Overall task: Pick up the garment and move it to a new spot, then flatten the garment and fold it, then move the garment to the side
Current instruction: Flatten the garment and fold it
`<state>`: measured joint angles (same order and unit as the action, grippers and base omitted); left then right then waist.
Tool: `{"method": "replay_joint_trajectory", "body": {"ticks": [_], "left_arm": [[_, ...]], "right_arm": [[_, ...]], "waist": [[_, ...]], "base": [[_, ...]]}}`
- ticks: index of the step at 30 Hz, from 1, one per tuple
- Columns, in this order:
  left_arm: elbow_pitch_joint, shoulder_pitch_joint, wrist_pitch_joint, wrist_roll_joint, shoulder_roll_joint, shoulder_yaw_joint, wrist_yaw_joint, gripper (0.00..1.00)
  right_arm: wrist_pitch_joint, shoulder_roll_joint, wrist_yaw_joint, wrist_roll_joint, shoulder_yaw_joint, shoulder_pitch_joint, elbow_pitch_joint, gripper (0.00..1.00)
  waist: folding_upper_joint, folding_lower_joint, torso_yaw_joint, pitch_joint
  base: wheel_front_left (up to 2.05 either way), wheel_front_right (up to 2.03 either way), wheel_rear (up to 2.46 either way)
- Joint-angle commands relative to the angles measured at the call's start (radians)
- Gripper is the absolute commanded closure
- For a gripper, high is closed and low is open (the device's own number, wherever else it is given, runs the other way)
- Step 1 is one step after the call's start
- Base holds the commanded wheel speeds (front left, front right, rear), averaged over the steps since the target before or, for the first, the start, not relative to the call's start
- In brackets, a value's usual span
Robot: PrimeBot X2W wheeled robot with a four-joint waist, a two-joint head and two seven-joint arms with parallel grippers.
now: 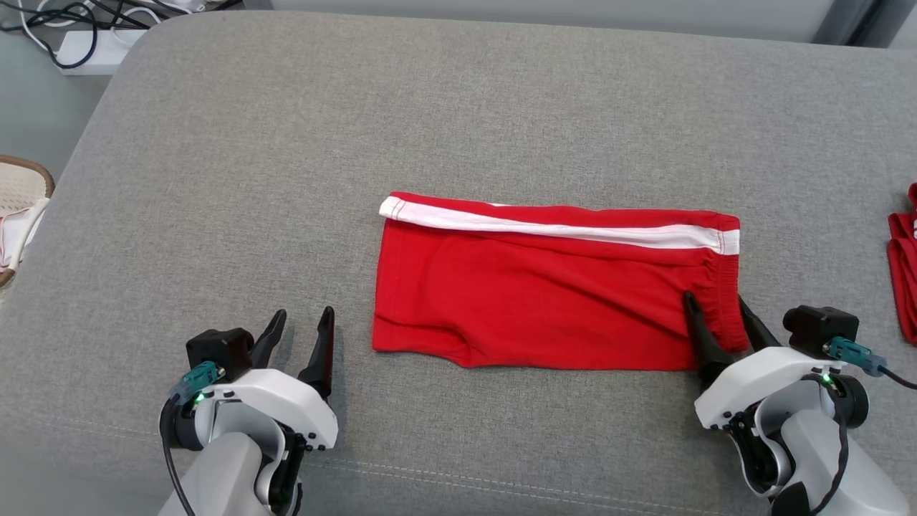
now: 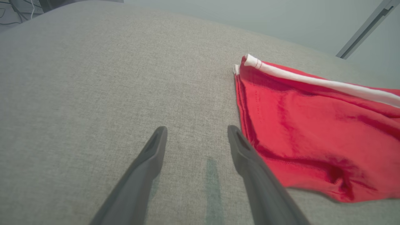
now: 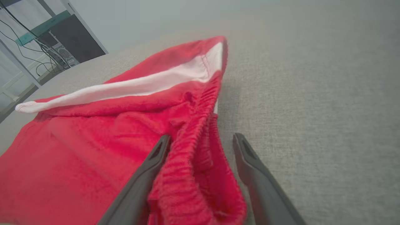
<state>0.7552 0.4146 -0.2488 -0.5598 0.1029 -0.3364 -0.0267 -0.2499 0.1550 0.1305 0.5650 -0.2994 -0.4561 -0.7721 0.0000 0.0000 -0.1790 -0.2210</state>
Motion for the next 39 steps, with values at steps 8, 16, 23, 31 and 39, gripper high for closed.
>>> {"method": "replay_joint_trajectory", "body": {"ticks": [8, 16, 23, 31, 39], "left_arm": [[-0.085, 0.001, -0.013, 0.083, -0.004, 0.062, -0.009, 0.00], [-0.111, -0.019, -0.013, 0.123, -0.024, 0.079, -0.020, 0.00], [-0.124, -0.035, -0.013, 0.143, -0.028, 0.115, -0.025, 0.00], [-0.131, -0.048, -0.013, 0.158, -0.036, 0.148, -0.036, 0.00], [-0.128, -0.058, -0.013, 0.167, -0.043, 0.170, -0.045, 0.00]], "right_arm": [[0.000, -0.013, 0.000, 0.052, -0.039, -0.037, -0.066, 0.00], [0.052, -0.034, 0.000, 0.132, -0.100, -0.045, -0.091, 0.00], [0.065, -0.021, 0.000, 0.204, -0.140, -0.042, -0.089, 1.00], [0.003, 0.044, 0.000, 0.236, -0.094, -0.059, -0.095, 1.00], [-0.010, 0.114, 0.000, 0.215, -0.083, -0.052, 0.018, 1.00]], "waist": [[0.0000, 0.0000, -0.010, -0.001], [0.0000, 0.0000, -0.036, 0.003], [0.0000, 0.0000, -0.045, 0.007], [0.0000, 0.0000, -0.026, 0.016], [0.0000, 0.0000, 0.010, 0.032]], "base": [[0.00, 0.00, 0.00], [0.00, 0.00, 0.00], [0.00, 0.00, 0.00], [0.00, 0.00, 0.00], [0.00, 0.00, 0.00]]}}
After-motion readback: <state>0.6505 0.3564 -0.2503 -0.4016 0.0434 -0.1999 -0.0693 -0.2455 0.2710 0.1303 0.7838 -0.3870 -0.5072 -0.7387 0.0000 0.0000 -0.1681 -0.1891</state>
